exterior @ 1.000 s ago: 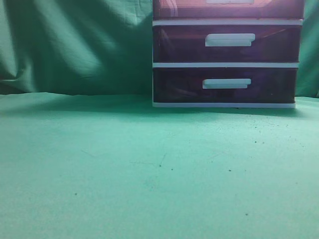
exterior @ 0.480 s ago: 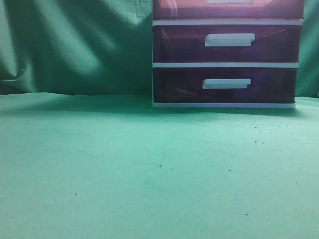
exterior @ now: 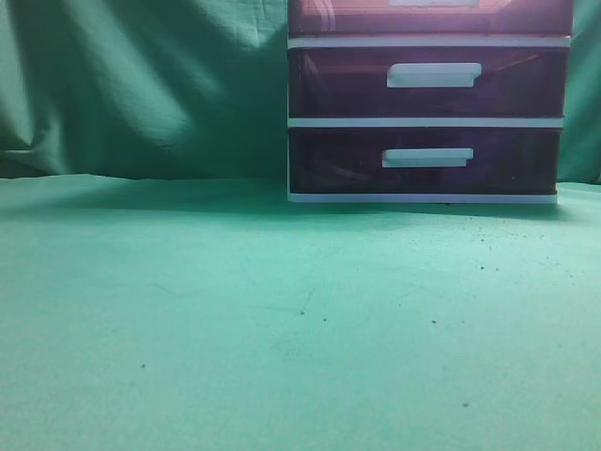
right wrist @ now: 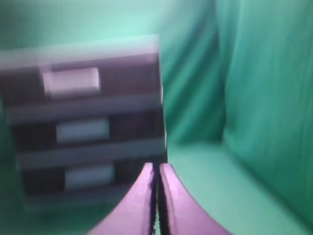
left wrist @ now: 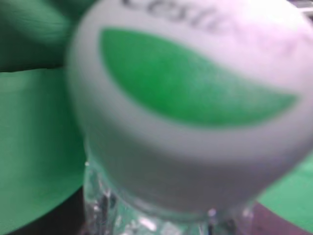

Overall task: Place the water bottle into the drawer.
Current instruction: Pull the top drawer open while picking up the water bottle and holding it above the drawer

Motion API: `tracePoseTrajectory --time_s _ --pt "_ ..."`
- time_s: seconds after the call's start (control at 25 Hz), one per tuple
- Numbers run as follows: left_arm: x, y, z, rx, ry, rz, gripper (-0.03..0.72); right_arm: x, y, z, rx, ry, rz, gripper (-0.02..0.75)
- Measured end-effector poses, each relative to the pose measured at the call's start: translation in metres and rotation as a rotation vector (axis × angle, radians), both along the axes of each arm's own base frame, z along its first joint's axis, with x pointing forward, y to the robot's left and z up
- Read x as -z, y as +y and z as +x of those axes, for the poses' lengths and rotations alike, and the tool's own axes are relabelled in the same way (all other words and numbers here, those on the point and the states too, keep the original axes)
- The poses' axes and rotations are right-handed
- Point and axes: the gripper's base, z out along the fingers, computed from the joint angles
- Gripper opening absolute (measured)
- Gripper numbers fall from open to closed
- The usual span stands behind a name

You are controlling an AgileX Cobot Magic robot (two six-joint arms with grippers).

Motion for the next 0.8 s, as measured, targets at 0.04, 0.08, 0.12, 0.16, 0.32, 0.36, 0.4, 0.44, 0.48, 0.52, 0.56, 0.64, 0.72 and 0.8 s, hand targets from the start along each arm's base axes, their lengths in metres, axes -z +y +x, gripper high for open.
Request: tracePoseTrajectory --time_s 0.04,0.08,0.12,0.16,0.32,0.36,0.4,0.44,0.48,0.52,0.56,0.64,0.72,0.8 --pt "-0.002 -0.004 -0.008 0.033 0.005 0.005 0.302 -0.01 -0.002 -0.001 0.018 -0.108 0.004 0.0" --pt "-0.003 -0.008 -0.014 0.064 0.017 0.008 0.302 -0.019 -0.003 -0.003 0.035 -0.208 0.009 0.0" --pt "-0.004 -0.011 -0.02 0.092 0.022 0.011 0.302 -0.025 -0.004 -0.005 0.048 -0.279 0.012 0.0" --pt "-0.005 -0.014 -0.024 0.117 0.031 0.016 0.302 -0.03 -0.005 -0.007 0.051 -0.308 0.013 0.0" --pt "-0.003 -0.025 -0.033 0.197 0.054 0.029 0.302 -0.063 -0.002 -0.01 0.041 -0.272 -0.093 0.0" --pt "-0.003 -0.027 -0.034 0.208 0.056 0.029 0.302 -0.072 -0.001 -0.008 0.038 -0.229 -0.148 0.0" --pt "-0.003 -0.029 -0.035 0.216 0.056 0.03 0.302 -0.077 0.0 -0.003 0.032 -0.157 -0.195 0.0" --pt "-0.003 -0.029 -0.035 0.22 0.055 0.032 0.302 -0.086 0.0 0.003 0.029 -0.1 -0.247 0.0" --pt "-0.003 -0.03 -0.036 0.223 0.054 0.033 0.302 -0.093 0.0 0.011 0.021 -0.028 -0.3 0.0" --pt "-0.003 -0.03 -0.036 0.224 0.053 0.035 0.302 -0.101 0.001 0.018 0.012 0.03 -0.349 0.0" --pt "-0.003 -0.03 -0.036 0.224 0.053 0.035 0.302 -0.105 0.001 0.028 -0.002 0.101 -0.382 0.0" --pt "-0.003 -0.03 -0.036 0.225 0.052 0.037 0.302 -0.119 0.001 0.049 -0.023 0.19 -0.442 0.0" --pt "-0.003 -0.03 -0.036 0.225 0.052 0.037 0.302 -0.132 0.002 0.068 -0.047 0.226 -0.47 0.0" --pt "-0.003 -0.03 -0.036 0.225 0.052 0.037 0.302 -0.146 0.007 0.086 -0.084 0.234 -0.508 0.0"
